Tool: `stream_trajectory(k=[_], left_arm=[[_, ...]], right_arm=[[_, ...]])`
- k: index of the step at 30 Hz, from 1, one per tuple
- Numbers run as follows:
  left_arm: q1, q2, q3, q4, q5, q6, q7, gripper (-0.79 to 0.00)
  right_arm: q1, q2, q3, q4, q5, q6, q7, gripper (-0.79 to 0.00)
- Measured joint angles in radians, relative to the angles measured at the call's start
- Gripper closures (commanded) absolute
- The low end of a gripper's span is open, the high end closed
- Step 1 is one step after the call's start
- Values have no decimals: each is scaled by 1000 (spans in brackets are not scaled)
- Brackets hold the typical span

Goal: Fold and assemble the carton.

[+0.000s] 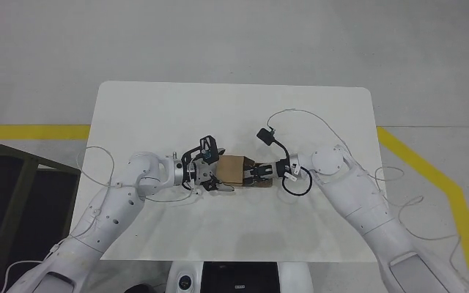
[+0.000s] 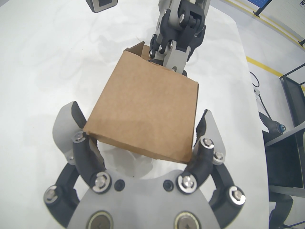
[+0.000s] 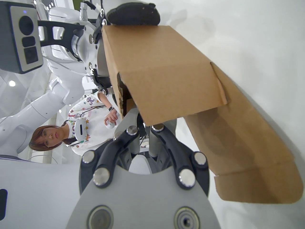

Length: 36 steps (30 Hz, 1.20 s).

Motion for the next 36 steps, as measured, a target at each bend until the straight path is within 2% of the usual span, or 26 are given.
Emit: stream_trajectory(k=[12, 25, 36], left_arm=[[-4, -4, -4, 8, -41, 7, -35, -785], [7, -5, -10, -7, -37, 7, -37, -785], [10, -7, -11, -9, -48, 5, -52, -785]], right_arm=[[-64, 49, 125, -77, -61, 56, -22, 0], [34, 24, 66, 28, -106, 16, -68, 0], [67, 18, 57, 62, -127, -30, -71, 0]])
